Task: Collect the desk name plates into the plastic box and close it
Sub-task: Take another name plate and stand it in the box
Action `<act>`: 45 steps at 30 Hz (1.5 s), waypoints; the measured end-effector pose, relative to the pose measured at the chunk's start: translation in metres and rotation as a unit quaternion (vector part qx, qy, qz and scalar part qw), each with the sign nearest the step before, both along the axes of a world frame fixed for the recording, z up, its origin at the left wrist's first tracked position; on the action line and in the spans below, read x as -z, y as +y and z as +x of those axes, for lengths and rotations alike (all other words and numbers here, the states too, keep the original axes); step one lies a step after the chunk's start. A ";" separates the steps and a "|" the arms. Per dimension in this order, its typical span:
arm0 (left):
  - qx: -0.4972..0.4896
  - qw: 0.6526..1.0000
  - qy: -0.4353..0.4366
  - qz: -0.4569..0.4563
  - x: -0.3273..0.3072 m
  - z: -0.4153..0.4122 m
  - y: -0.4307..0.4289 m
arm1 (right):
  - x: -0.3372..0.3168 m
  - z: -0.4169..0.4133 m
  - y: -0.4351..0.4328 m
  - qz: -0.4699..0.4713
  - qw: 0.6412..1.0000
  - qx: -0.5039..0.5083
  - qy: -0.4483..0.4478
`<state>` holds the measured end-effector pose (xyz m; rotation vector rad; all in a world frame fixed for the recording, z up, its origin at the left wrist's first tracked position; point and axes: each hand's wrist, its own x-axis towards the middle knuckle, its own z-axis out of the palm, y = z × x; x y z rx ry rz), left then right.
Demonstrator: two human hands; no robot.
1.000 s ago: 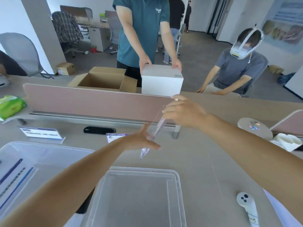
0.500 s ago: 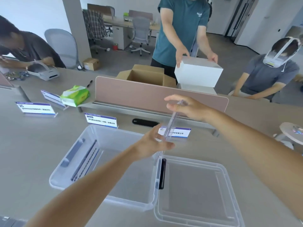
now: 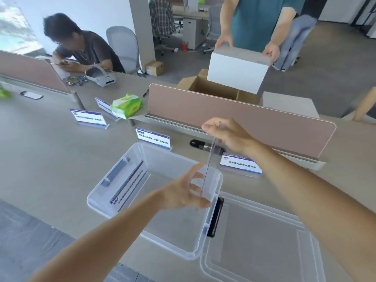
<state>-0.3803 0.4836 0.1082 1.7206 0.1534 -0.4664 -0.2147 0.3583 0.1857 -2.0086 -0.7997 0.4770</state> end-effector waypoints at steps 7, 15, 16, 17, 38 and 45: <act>-0.058 0.976 0.064 0.199 0.014 -0.017 0.024 | 0.051 -0.008 0.062 -0.047 0.999 -0.026 -0.002; -0.092 0.968 0.129 0.197 0.067 -0.036 0.098 | 0.106 -0.028 0.143 -0.119 0.992 -0.047 -0.014; -0.096 0.969 0.138 0.181 0.071 -0.036 0.109 | 0.112 -0.031 0.152 -0.120 0.992 -0.034 -0.009; -0.097 0.970 0.148 0.168 0.077 -0.036 0.120 | 0.117 -0.034 0.160 -0.122 0.992 -0.020 -0.002; -0.062 0.920 0.329 0.203 0.135 -0.009 0.181 | 0.256 -0.034 0.230 -0.133 0.941 0.090 0.299; -0.063 0.896 0.367 0.241 0.142 -0.001 0.183 | 0.280 -0.033 0.244 -0.111 0.938 0.097 0.313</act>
